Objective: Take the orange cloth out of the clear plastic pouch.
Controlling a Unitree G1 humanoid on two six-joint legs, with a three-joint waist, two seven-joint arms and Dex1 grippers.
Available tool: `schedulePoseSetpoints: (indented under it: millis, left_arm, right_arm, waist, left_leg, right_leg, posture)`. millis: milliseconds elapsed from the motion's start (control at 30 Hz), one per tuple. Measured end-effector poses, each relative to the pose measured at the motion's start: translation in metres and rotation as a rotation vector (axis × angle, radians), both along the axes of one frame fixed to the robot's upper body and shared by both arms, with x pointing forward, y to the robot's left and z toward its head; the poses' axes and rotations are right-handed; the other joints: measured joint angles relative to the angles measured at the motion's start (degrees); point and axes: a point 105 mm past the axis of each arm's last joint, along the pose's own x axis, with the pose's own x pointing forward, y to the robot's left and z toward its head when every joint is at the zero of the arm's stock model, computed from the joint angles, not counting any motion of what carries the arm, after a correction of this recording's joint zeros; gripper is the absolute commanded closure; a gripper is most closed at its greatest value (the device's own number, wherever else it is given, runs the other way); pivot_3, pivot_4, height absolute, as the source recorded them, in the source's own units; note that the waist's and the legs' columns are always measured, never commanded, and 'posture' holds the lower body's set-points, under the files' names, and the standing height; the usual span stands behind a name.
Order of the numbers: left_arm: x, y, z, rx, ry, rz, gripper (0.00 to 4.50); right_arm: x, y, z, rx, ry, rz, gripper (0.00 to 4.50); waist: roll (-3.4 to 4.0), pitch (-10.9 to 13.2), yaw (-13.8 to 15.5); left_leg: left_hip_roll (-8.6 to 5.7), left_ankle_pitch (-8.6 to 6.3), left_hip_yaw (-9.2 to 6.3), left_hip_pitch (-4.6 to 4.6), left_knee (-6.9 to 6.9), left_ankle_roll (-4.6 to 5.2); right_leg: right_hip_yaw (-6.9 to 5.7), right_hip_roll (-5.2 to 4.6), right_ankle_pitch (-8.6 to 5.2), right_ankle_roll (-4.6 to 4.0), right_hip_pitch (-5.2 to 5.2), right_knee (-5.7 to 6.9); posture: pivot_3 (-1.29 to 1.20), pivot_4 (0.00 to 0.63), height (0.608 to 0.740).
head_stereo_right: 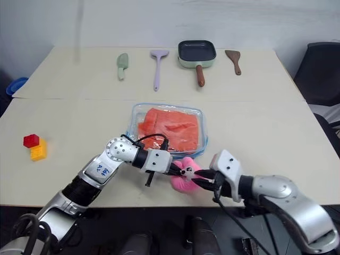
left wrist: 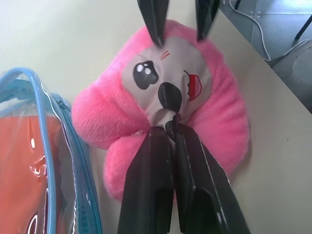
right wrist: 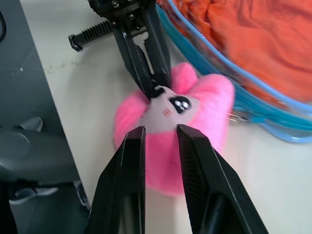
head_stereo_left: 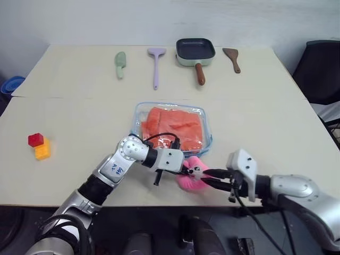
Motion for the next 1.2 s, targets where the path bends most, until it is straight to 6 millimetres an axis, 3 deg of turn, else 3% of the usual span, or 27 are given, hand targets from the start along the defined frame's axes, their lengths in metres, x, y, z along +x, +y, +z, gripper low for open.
schedulePoseSetpoints:
  millis: [33,167,267,400,600,667,1067,1200]
  left_arm:
    - [0.0,0.0,0.0,0.001,0.0,0.0,4.46]
    - [0.0,0.0,0.002,0.002,0.005,0.01,4.5]
    - [0.0,0.0,0.003,-0.001,0.014,0.019,4.5]
    - [0.001,0.001,0.004,-0.002,0.019,0.03,4.5]
    - [0.001,0.002,0.005,-0.003,0.017,0.042,4.5]
    - [0.0,0.001,0.006,-0.003,0.011,0.041,4.5]
    - [-0.002,0.006,0.005,0.0,0.008,0.066,4.5]
    - [-0.002,0.007,0.006,-0.003,0.005,0.071,4.5]
  right_arm:
    - [0.004,-0.004,0.004,-0.004,-0.011,-0.003,3.48]
    - [0.032,-0.013,0.011,-0.04,-0.081,0.0,2.37]
    - [0.053,-0.017,0.002,-0.153,-0.172,0.015,2.37]
    - [0.068,-0.005,-0.011,-0.227,-0.276,0.093,2.37]
    - [0.091,0.003,-0.004,-0.253,-0.381,0.109,2.37]
    - [0.094,0.001,-0.004,-0.271,-0.396,0.115,2.75]
    - [0.105,0.005,0.002,-0.32,-0.47,0.171,2.75]
    - [0.111,0.01,-0.009,-0.359,-0.485,0.208,2.75]
  waist:
    - [0.0,0.0,0.0]
    - [0.0,0.0,-0.2]
    - [0.0,0.0,-0.2]
    - [0.0,0.0,-0.2]
    - [0.01,0.0,-0.3]
    - [0.01,0.0,-0.2]
    - [0.02,0.0,-0.6]
    - [0.02,0.0,-0.7]
  left_leg:
    - [0.0,0.0,0.0,0.0,0.0,0.0]
    - [0.0,0.0,0.05,0.02,-0.01,0.01]
    - [-0.02,0.01,0.04,-0.02,-0.02,0.02]
    - [0.0,0.03,0.05,-0.04,-0.01,-0.02]
    - [0.04,0.05,0.08,-0.02,0.01,-0.06]
    - [0.04,0.06,0.08,-0.04,0.01,-0.06]
    - [0.07,0.06,0.08,-0.03,0.0,-0.07]
    - [0.07,0.06,0.08,-0.03,0.0,-0.07]
  right_leg:
    - [0.0,0.01,0.0,0.0,0.0,-0.01]
    - [0.03,0.03,0.0,0.0,0.0,-0.01]
    - [0.02,0.04,0.0,0.0,-0.03,-0.02]
    - [-0.03,0.02,0.0,0.0,-0.03,0.02]
    - [-0.06,-0.02,0.0,0.0,-0.04,0.15]
    - [-0.07,-0.03,0.01,0.0,-0.04,0.16]
    - [-0.07,-0.04,0.0,-0.01,-0.04,0.15]
    - [-0.08,-0.03,0.0,-0.01,-0.04,0.19]
  posture:
    - [0.0,0.15,0.74]
    - [0.0,0.15,0.74]
    - [0.0,0.15,0.74]
    - [0.0,0.15,0.74]
    - [0.0,0.15,0.74]
    - [0.0,0.15,0.74]
    - [0.0,0.15,0.74]
    - [0.0,0.15,0.74]
